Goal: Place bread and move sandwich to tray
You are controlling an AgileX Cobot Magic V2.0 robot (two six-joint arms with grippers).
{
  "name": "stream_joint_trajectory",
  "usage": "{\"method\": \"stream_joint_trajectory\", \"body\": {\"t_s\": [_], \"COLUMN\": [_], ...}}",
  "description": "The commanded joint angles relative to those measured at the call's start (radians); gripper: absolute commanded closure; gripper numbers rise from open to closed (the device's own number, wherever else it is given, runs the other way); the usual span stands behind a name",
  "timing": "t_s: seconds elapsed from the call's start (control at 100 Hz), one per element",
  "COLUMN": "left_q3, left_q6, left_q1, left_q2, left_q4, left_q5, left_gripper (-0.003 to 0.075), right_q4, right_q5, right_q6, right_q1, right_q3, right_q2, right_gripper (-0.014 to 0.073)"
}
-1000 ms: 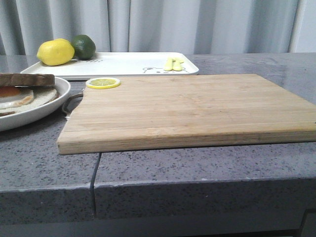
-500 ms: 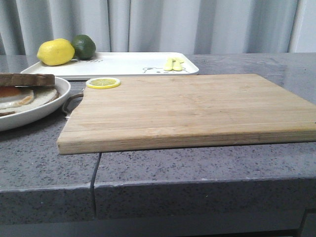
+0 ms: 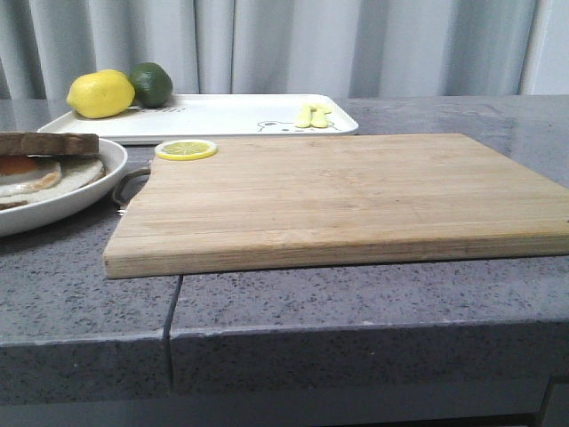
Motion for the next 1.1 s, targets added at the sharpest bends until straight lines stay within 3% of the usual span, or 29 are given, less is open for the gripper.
{"method": "stream_joint_trajectory", "body": {"t_s": [0.0, 0.37, 0.92, 1.09], "left_q3": [-0.011, -0.011, -0.011, -0.011], "left_q6": [0.015, 0.015, 0.015, 0.015], "left_q1": [-0.021, -0.040, -0.040, -0.040], "left_q2": [0.019, 0.050, 0.050, 0.050], "left_q4": [-0.022, -0.025, -0.025, -0.027], "left_q5": [0.013, 0.013, 0.017, 0.023], "left_gripper": [0.0309, 0.0329, 0.0736, 0.0739], "right_q4": [-0.045, -0.045, -0.045, -0.045], "right_q5": [0.036, 0.036, 0.036, 0.036], "right_q6": [-0.010, -0.010, -0.009, -0.009], "right_q1": [-0.003, -0.003, -0.003, -0.003], "right_q3": [-0.020, -0.020, -0.020, -0.020], "right_q2": [0.003, 0.003, 0.003, 0.003], "right_gripper": [0.0370, 0.0370, 0.0370, 0.0370]}}
